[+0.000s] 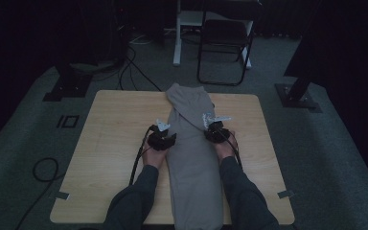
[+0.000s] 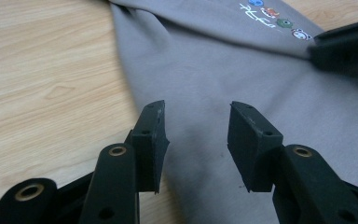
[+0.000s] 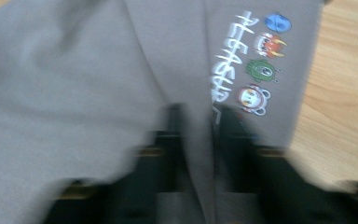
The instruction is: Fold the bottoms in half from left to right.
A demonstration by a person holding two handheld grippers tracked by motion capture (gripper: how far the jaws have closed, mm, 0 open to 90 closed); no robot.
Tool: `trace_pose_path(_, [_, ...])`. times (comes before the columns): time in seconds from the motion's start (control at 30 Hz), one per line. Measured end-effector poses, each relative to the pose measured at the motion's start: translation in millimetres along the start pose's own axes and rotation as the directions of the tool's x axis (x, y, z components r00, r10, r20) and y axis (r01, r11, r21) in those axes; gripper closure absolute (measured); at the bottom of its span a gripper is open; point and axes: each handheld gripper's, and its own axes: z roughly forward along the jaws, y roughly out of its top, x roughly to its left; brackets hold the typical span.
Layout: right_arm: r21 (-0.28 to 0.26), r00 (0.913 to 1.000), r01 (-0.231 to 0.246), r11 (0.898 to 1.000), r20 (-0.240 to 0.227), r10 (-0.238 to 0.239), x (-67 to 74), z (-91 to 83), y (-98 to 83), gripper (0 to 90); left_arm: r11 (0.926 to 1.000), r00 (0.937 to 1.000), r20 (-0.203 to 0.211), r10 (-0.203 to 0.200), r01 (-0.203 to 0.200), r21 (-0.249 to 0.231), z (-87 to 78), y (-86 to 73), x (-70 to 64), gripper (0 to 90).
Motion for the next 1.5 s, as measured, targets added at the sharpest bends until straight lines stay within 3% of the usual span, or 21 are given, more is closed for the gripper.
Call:
trace_pose_path(0.1, [-0.074, 0.9998, -0.02, 0.997, 0.007, 0.021, -7.8, -14.4, -0.4, 89.3, 0.9979, 0.9997, -0.004, 0.026, -0.026, 0.059, 10.4, -4.3, -2.7, 56.6])
trace_pose_path(0.13, [-0.073, 0.9985, -0.01, 0.997, 0.053, 0.014, -13.7, -18.8, -3.0, 88.5, 0.9967, 0.9997, -0.001, 0.025, -0.024, 0.078, 13.5, -6.1, -2.7, 56.3])
trace_pose_path(0.23, [-0.033, 0.9975, -0.024, 0.999, 0.065, 0.027, -19.8, -14.9, -8.0, 85.5, 0.9975, 0.9999, 0.003, 0.014, -0.015, 0.069, 14.0, -7.4, -2.6, 55.7])
trace_pose_path(0.3, [-0.023, 0.9936, -0.043, 0.999, 0.103, 0.045, -25.3, -10.4, -15.1, 73.7, 0.9973, 0.9998, -0.009, 0.018, -0.017, 0.071, 14.7, -5.9, -2.2, 55.4])
trace_pose_path(0.5, [-0.022, 0.9928, -0.072, 0.997, 0.094, 0.074, -29.0, -10.9, -15.6, 72.1, 0.9992, 0.9993, -0.033, -0.015, 0.016, 0.038, 23.9, 7.3, 4.0, 54.5])
trace_pose_path(0.63, [-0.021, 0.9927, -0.073, 0.997, 0.095, 0.075, -28.0, -10.4, -15.0, 72.4, 0.997, 0.9995, -0.029, -0.016, 0.018, 0.075, 36.4, 16.1, 5.3, 54.3])
trace_pose_path(0.77, [-0.026, 0.9933, -0.073, 0.997, 0.088, 0.075, -29.0, -10.8, -16.1, 72.2, 0.9956, 0.9997, 0.003, -0.023, 0.022, 0.091, 36.4, 15.1, 5.4, 78.2])
trace_pose_path(0.83, [-0.026, 0.9942, -0.072, 0.997, 0.078, 0.074, -29.0, -11.9, -17.3, 72.3, 0.9955, 0.9999, -0.008, 0.009, -0.008, 0.094, 33.1, 13.0, 2.9, 82.4])
trace_pose_path(0.97, [-0.027, 0.9983, -0.051, 0.998, 0.026, 0.051, -22.2, -22.9, -29.1, 72.4, 0.9953, 0.9998, 0.019, 0.007, -0.009, 0.096, 17.2, 0.4, 4.7, 82.5])
trace_pose_path(1.13, [-0.037, 1.0, -0.003, 0.999, -0.008, 0.003, -9.9, -37.4, -45.9, 73.4, 0.9947, 0.9982, 0.04, 0.044, -0.047, 0.092, -10.1, -21.9, 2.4, 82.1])
trace_pose_path(1.27, [-0.009, 0.9974, 0.031, 0.999, -0.065, -0.031, 0.5, -54.7, -60.0, 77.4, 0.9946, 0.9969, 0.064, 0.047, -0.053, 0.089, -32.5, -40.4, 0.3, 81.8])
trace_pose_path(1.37, [0.003, 0.9941, 0.03, 1.0, -0.105, -0.03, 7.0, -66.4, -70.7, 82.8, 0.993, 0.9954, 0.07, 0.066, -0.072, 0.093, -48.2, -52.5, -4.9, 82.0])
trace_pose_path(1.4, [-0.009, 0.9915, 0.025, 1.0, -0.128, -0.026, 11.3, -72.5, -79.4, 89.1, 0.9931, 0.9948, 0.077, 0.066, -0.073, 0.091, -53.3, -57.3, -6.7, 82.6])
trace_pose_path(1.5, [-0.011, 0.9898, 0.018, 1.0, -0.141, -0.02, 13.7, -75.5, -83.3, 89.7, 0.9941, 0.9943, 0.088, 0.059, -0.066, 0.085, -63.1, -66.5, -12.4, 82.7])
